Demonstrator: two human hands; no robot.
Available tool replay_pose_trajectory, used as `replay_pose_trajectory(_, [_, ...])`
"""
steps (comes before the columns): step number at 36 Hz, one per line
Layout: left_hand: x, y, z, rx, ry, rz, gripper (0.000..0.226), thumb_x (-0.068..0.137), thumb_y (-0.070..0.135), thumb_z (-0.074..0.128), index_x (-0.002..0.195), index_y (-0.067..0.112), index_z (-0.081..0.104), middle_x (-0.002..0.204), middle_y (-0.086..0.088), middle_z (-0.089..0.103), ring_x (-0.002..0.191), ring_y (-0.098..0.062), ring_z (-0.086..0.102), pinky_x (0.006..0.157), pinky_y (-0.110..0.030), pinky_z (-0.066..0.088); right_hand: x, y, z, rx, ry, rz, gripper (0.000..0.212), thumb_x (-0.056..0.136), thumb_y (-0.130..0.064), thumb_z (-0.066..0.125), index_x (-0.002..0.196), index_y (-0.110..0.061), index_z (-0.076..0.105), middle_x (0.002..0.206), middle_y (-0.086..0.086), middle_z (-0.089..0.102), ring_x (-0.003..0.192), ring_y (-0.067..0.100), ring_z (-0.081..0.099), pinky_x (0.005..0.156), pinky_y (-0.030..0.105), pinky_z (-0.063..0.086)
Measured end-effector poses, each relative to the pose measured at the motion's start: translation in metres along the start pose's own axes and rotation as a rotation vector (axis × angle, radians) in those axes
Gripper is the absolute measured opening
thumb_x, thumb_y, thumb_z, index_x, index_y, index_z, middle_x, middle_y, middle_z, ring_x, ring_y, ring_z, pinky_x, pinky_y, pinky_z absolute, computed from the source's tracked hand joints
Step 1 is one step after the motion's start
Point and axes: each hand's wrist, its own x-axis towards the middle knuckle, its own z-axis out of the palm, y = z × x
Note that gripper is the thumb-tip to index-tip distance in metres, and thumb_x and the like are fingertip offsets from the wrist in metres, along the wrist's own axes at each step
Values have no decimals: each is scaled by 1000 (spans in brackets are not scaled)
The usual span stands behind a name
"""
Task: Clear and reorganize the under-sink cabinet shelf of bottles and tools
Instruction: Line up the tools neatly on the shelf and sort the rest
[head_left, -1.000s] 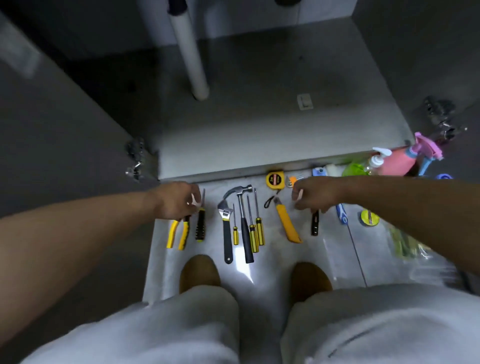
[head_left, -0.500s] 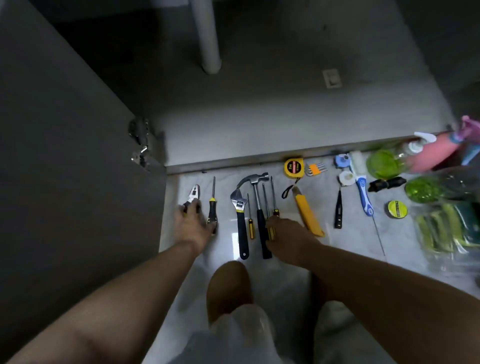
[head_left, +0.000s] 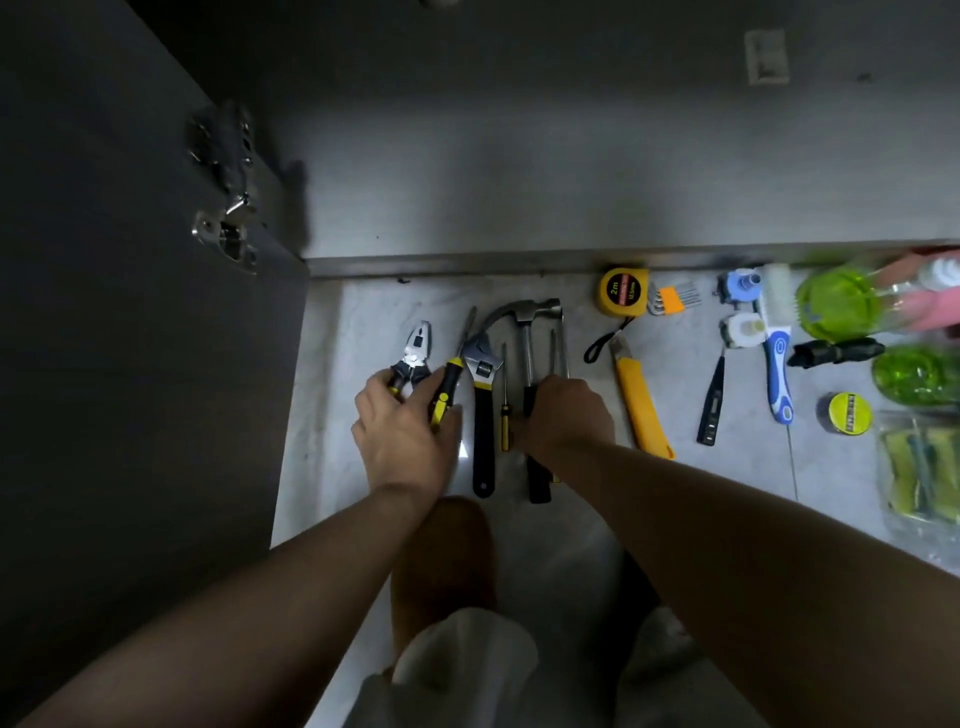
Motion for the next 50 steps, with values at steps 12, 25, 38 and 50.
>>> replay_pose_trajectory(12, [-20, 60, 22, 17, -200, 62, 55, 89, 54, 62, 142, 45, 48, 142, -4, 32, 132, -29, 32, 102, -47, 42, -9, 45, -86, 317, -318, -26, 28, 88, -36, 70, 79, -9, 69, 55, 5, 70, 45, 12, 66, 42, 18, 47])
replay_pose_trajectory(25, [-11, 63, 0, -715, -182, -150, 21, 101, 36, 55, 111, 27, 70, 114, 6, 61, 104, -5, 60, 95, -27, 51, -18, 29, -46, 445, -234, -101, 19, 90, -33, 67, 83, -15, 64, 59, 5, 71, 53, 20, 71, 54, 32, 60])
replay_pose_trajectory(38, [18, 15, -33, -1217, -206, -500, 21, 109, 14, 38, 119, 6, 55, 90, -14, 60, 70, -23, 59, 59, -34, 51, -26, -22, -9, 522, -298, -321, 34, 85, -17, 69, 110, -25, 47, 87, 0, 64, 70, 16, 63, 58, 27, 46])
replay_pose_trajectory(50, [43, -39, -11, -578, 155, -436, 27, 106, 18, 45, 120, 15, 67, 105, -3, 68, 95, -17, 60, 87, -23, 43, -39, 18, 4, -175, -18, -403, 66, 93, -34, 59, 148, -32, 25, 144, 13, 26, 133, 33, 38, 94, 46, 54])
